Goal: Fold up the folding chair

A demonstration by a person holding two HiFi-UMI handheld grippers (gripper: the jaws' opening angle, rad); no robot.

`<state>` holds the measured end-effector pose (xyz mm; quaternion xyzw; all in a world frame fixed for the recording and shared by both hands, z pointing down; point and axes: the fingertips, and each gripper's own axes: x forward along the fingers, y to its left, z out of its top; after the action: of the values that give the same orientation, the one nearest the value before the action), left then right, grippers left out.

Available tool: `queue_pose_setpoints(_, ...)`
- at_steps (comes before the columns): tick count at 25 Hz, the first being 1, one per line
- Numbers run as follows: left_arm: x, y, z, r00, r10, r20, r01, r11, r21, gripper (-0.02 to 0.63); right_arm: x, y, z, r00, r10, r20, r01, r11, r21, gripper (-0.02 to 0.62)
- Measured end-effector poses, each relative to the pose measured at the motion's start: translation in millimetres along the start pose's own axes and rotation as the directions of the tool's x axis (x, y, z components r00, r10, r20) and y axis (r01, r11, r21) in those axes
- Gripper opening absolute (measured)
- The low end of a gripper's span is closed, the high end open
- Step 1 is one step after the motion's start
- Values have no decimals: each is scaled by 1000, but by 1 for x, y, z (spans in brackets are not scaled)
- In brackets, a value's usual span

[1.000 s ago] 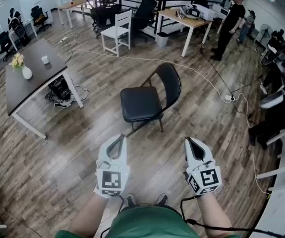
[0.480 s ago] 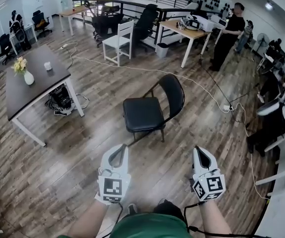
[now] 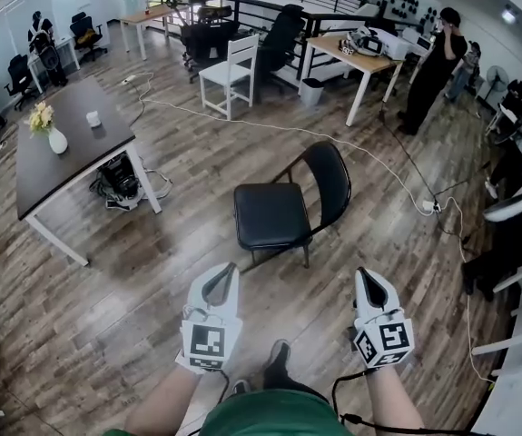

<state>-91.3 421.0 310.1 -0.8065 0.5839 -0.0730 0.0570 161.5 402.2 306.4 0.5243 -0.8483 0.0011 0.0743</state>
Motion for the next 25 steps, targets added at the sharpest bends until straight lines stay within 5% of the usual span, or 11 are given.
queue_pose_setpoints(14, 124, -1, -1, 992, 97, -84, -94, 995, 38, 14, 127, -102, -13, 995, 102, -11, -100, 990, 95, 3)
queue_pose_setpoints(25, 172, 7, -26, 976, 163, -142, -164, 987, 7, 14, 178, -145, -34, 988, 146, -42, -140, 984, 109, 3)
